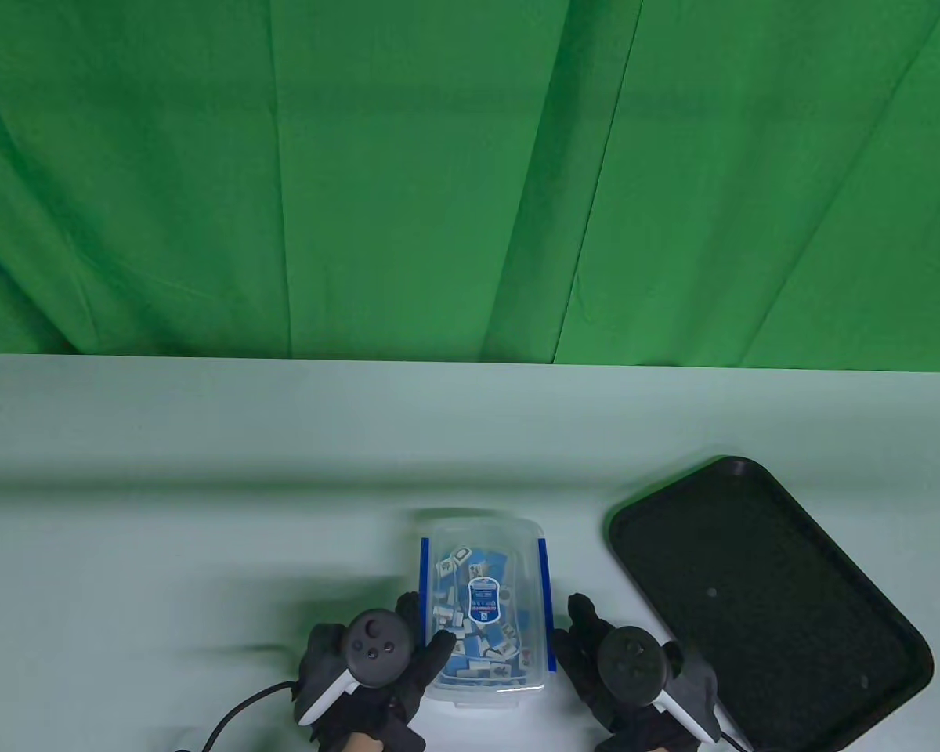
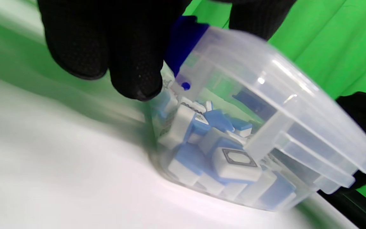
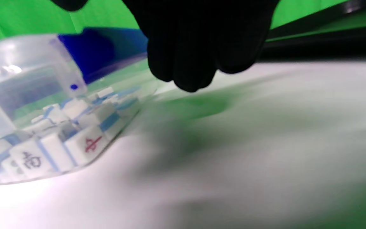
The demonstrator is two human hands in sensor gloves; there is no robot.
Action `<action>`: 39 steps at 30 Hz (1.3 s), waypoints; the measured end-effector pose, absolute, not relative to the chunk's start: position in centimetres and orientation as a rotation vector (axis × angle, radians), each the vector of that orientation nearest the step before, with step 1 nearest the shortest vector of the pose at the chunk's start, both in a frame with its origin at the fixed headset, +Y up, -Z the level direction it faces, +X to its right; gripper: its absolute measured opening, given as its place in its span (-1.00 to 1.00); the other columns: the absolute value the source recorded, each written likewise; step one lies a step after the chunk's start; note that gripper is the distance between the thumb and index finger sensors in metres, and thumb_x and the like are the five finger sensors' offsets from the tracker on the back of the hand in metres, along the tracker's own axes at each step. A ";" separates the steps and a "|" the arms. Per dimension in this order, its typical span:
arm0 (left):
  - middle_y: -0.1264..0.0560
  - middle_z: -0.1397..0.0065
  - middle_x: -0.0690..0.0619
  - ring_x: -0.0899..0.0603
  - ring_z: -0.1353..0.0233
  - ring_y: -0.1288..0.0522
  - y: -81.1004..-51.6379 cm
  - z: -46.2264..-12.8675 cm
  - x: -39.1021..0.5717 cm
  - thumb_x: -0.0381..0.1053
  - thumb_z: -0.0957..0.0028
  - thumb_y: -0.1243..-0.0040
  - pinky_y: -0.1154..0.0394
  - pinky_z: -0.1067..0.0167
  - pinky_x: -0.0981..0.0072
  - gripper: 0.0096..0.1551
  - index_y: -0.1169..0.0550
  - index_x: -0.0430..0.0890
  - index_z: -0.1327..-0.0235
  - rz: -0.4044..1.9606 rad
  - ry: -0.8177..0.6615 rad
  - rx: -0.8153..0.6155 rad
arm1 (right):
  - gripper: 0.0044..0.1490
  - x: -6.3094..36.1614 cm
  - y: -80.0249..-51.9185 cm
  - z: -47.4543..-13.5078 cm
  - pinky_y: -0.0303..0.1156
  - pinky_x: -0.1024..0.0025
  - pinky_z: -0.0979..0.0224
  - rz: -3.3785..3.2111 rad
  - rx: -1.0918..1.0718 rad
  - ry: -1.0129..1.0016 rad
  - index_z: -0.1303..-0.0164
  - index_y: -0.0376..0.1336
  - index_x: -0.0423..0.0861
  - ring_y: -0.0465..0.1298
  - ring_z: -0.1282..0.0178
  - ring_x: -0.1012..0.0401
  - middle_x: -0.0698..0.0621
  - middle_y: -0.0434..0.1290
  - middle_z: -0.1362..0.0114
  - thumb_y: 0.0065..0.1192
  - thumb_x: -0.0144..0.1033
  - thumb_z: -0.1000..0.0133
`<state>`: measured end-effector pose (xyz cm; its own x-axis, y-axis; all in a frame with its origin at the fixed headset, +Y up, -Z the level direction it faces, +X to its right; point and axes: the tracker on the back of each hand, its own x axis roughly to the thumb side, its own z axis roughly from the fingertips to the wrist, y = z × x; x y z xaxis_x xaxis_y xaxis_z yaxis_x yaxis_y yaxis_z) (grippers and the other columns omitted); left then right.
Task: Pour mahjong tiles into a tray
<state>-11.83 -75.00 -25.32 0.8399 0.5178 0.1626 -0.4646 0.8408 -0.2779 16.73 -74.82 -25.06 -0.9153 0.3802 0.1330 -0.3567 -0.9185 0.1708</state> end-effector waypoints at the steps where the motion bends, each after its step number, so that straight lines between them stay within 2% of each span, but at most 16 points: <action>1: -0.55 -0.24 -0.39 -0.18 -0.07 -0.70 -75.0 -25.3 -11.6 0.16 -0.37 -0.02 -0.58 -0.06 -0.12 -0.10 -0.18 -0.53 -0.57 0.528 -0.245 -0.240 | -0.07 16.8 -74.9 -25.1 0.48 0.08 -0.42 2.737 0.231 0.214 -0.76 0.01 -0.22 0.56 -0.30 0.00 -0.09 0.49 -0.49 -0.27 0.23 -0.39; 8: -0.57 -0.21 -0.36 -0.16 -0.04 -0.72 -75.1 -25.1 -11.1 0.09 -0.40 0.04 -0.60 -0.04 -0.10 -0.19 -0.19 -0.53 -0.55 0.553 -0.267 -0.249 | -0.11 16.9 -75.6 -25.6 0.51 0.13 -0.36 2.678 0.216 0.333 -0.74 0.04 -0.25 0.59 -0.19 0.07 -0.02 0.54 -0.36 -0.32 0.16 -0.41; 13: -0.59 -0.20 -0.33 -0.15 -0.03 -0.73 -75.4 -25.4 -11.6 -0.03 -0.41 0.16 -0.60 -0.04 -0.10 -0.34 -0.20 -0.46 -0.55 0.616 -0.250 -0.286 | -0.13 16.8 -75.7 -25.5 0.52 0.13 -0.34 2.633 0.213 0.367 -0.72 0.04 -0.33 0.59 -0.16 0.08 -0.01 0.54 -0.32 -0.33 0.08 -0.44; 18: -0.62 -0.16 -0.31 -0.14 0.01 -0.73 -76.1 -25.8 -12.0 -0.03 -0.41 0.23 -0.60 -0.03 -0.11 -0.33 -0.16 -0.48 -0.57 0.712 -0.236 -0.377 | -0.16 16.7 -75.7 -25.6 0.54 0.14 -0.31 2.609 0.202 0.383 -0.68 0.08 -0.38 0.61 -0.12 0.09 -0.02 0.55 -0.29 -0.34 0.01 -0.45; 31: -0.69 -0.06 -0.30 -0.10 0.10 -0.77 -75.8 -26.2 -11.9 -0.07 -0.35 0.21 -0.65 0.03 -0.07 -0.30 -0.21 -0.61 -0.46 0.653 -0.329 -0.315 | -0.22 17.1 -75.9 -26.0 0.59 0.18 -0.28 2.512 0.190 0.438 -0.63 0.10 -0.47 0.64 -0.10 0.09 -0.07 0.57 -0.28 -0.28 -0.14 -0.46; 35: -0.69 -0.07 -0.29 -0.10 0.10 -0.78 -75.8 -26.2 -11.9 -0.07 -0.35 0.22 -0.66 0.03 -0.06 -0.30 -0.21 -0.61 -0.47 0.655 -0.323 -0.318 | -0.24 17.9 -76.3 -26.2 0.57 0.15 -0.32 2.412 0.132 0.517 -0.67 0.08 -0.41 0.63 -0.14 0.07 -0.07 0.55 -0.33 -0.29 -0.13 -0.47; 36: -0.70 -0.06 -0.26 -0.09 0.11 -0.78 -76.0 -26.3 -12.0 -0.09 -0.34 0.22 -0.66 0.03 -0.05 -0.27 -0.21 -0.66 -0.45 0.654 -0.309 -0.322 | -0.24 17.9 -76.3 -26.2 0.56 0.15 -0.33 2.412 0.133 0.527 -0.68 0.08 -0.40 0.63 -0.15 0.07 -0.07 0.54 -0.33 -0.29 -0.13 -0.47; 38: -0.70 -0.06 -0.25 -0.08 0.10 -0.78 -76.3 -26.3 -12.5 -0.08 -0.34 0.22 -0.66 0.03 -0.05 -0.27 -0.20 -0.66 -0.46 0.708 -0.312 -0.341 | -0.24 18.0 -76.3 -26.3 0.56 0.15 -0.33 2.417 0.136 0.530 -0.68 0.08 -0.39 0.63 -0.15 0.07 -0.06 0.54 -0.33 -0.30 -0.11 -0.48; 39: -0.69 -0.08 -0.25 -0.09 0.09 -0.78 -76.6 -26.3 -12.7 -0.08 -0.35 0.23 -0.65 0.02 -0.06 -0.30 -0.20 -0.59 -0.49 0.743 -0.301 -0.362 | -0.24 17.9 -76.3 -26.2 0.55 0.15 -0.33 2.425 0.135 0.533 -0.69 0.07 -0.38 0.62 -0.15 0.07 -0.05 0.54 -0.33 -0.30 -0.10 -0.48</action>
